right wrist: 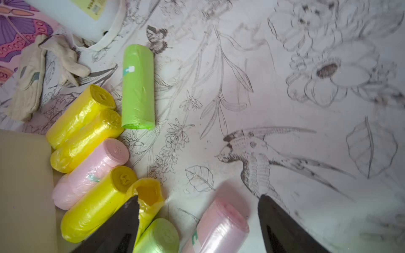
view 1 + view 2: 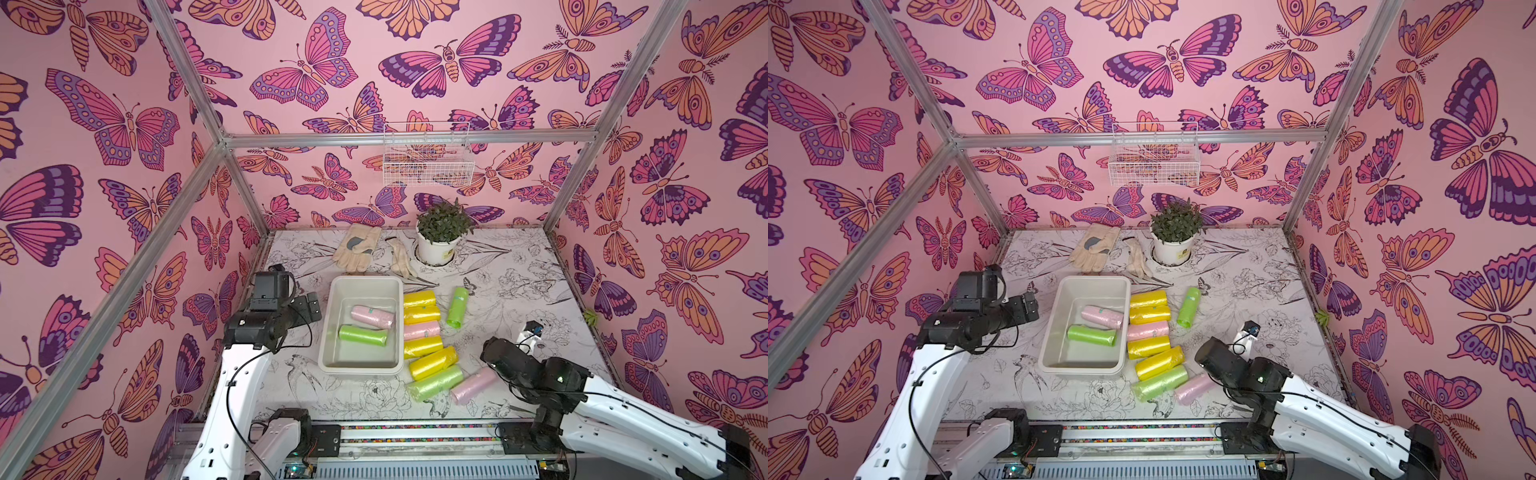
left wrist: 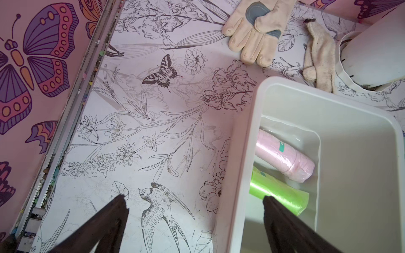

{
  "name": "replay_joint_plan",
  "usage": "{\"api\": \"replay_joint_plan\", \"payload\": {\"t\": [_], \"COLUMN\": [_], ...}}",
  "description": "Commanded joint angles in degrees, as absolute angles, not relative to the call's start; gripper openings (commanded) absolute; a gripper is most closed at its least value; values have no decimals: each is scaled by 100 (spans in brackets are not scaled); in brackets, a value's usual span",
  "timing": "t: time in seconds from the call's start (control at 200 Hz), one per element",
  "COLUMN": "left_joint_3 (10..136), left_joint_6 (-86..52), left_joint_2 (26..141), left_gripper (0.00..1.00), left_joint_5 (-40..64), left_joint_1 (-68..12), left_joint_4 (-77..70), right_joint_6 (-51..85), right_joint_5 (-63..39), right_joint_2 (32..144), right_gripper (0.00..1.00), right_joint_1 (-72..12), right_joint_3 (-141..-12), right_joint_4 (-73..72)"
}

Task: Put the roll of trash bags into the storage box
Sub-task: Pick up the roll of trash bags from the center of the board.

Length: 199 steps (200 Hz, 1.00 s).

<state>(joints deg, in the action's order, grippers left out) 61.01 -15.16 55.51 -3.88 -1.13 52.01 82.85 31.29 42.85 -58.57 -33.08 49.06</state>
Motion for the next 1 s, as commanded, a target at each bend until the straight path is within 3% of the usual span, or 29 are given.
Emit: {"api": "replay_joint_plan", "payload": {"t": [0.0, 0.175, 0.411, 0.626, 0.836, 0.991], "left_joint_3": [5985, 5991, 5985, 5977, 5977, 5979], "left_joint_6": [-1578, -1563, -1550, -1546, -1540, -1538], "left_joint_2": [5554, 5555, 5555, 5555, 5544, 5538], "left_gripper": [100, 100, 100, 100, 100, 100], "left_joint_5": [-545, -470, -475, -493, -475, -475], "left_joint_1": [-97, -97, -97, -97, -97, -97], "left_joint_4": [5238, 5233, 5237, 5233, 5238, 5238], "right_joint_6": [9968, 10769, 11005, 11954, 12032, 12002], "right_joint_5": [2374, 1689, 1138, 1715, 1354, 1678], "right_joint_2": [3996, 3866, 5033, 5356, 5853, 5724], "right_gripper": [88, 85, 77, 73, 71, 72], "right_joint_1": [-5827, -5852, -6235, -7213, -7290, -7440], "right_joint_3": [-3196, -2943, -3027, -2737, -2558, -2812], "right_joint_4": [5653, 5019, 3887, 3256, 2558, 3244]}}
